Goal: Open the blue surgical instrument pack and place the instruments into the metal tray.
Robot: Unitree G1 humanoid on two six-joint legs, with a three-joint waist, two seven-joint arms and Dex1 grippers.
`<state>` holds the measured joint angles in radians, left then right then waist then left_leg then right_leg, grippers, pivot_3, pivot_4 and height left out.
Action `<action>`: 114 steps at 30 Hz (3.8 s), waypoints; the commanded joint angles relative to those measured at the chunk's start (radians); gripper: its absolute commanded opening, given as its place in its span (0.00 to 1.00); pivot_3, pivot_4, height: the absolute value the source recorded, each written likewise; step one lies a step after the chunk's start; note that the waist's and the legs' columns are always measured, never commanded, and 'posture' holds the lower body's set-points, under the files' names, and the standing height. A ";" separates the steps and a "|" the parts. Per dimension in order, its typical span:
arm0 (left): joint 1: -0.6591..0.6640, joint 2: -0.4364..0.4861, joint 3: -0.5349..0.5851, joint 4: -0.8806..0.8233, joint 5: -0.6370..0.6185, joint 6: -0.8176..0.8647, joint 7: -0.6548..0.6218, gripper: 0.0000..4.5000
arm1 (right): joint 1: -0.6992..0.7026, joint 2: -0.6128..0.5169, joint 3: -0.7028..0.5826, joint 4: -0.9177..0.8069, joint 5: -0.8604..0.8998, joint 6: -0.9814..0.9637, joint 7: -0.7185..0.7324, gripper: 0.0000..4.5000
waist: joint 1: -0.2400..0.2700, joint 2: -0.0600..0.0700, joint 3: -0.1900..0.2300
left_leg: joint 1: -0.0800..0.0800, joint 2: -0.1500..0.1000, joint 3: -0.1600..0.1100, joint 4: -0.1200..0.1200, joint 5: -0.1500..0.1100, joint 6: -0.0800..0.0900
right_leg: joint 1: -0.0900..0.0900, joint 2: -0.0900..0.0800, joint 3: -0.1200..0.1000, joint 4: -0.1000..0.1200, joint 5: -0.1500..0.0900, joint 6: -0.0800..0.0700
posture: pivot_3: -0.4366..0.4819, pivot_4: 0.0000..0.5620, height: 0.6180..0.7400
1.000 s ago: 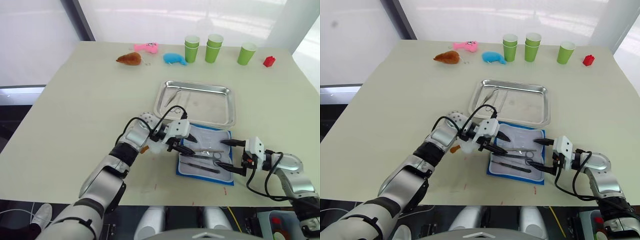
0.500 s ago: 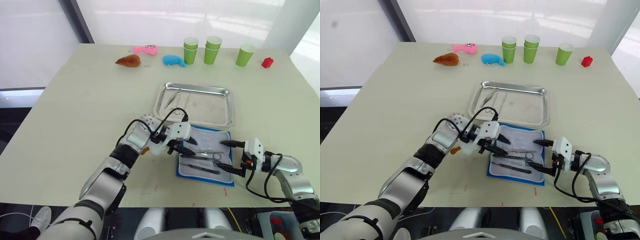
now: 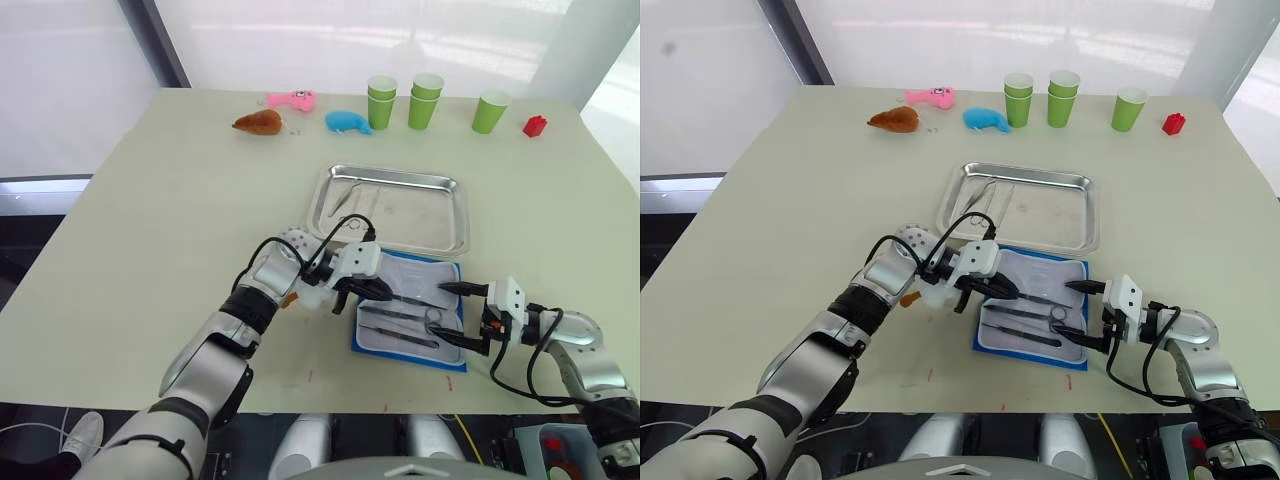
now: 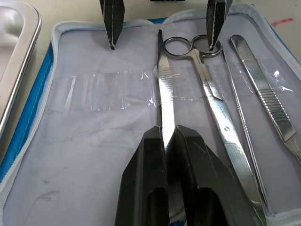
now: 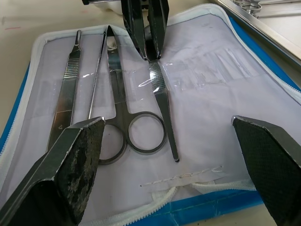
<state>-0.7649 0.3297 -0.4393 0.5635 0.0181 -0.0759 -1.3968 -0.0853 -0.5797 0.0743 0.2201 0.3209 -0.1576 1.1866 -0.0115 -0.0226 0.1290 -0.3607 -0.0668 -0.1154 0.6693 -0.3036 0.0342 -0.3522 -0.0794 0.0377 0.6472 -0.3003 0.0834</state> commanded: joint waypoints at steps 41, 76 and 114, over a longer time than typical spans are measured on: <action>-0.089 0.195 -0.011 -0.393 0.006 0.370 -0.076 0.02 | -0.009 -0.022 0.142 0.177 -0.144 0.047 0.023 1.00 | -0.003 0.001 0.001 | 0.000 0.003 -0.004 0.000 0.003 -0.003 | -0.006 0.006 0.002 0.012 0.002 -0.005 | 0.48 0.27 1.00; -0.229 0.195 0.269 -0.330 -0.210 0.678 0.153 0.02 | -0.001 -0.016 0.146 0.179 -0.141 0.039 0.018 1.00 | -0.003 -0.002 0.000 | 0.000 0.003 -0.006 0.000 0.003 -0.004 | -0.005 0.008 0.000 0.012 0.003 -0.005 | 0.48 0.27 1.00; -0.234 -0.439 0.452 0.086 -0.085 0.844 1.358 0.02 | 0.003 -0.008 0.154 0.182 -0.142 0.032 0.009 1.00 | -0.001 -0.006 -0.001 | 0.000 0.003 -0.006 -0.001 0.007 -0.011 | -0.006 0.007 0.000 0.013 0.003 -0.005 | 0.48 0.27 1.00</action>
<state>-0.9826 -0.1041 0.0096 0.6455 -0.0624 0.7712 -0.0378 -0.1546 -0.5838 0.1238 0.2889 0.3131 -0.1678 1.1965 -0.0124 -0.0284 0.1280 -0.3605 -0.0638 -0.1217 0.6688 -0.2970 0.0227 -0.3578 -0.0727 0.0381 0.6601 -0.2972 0.0780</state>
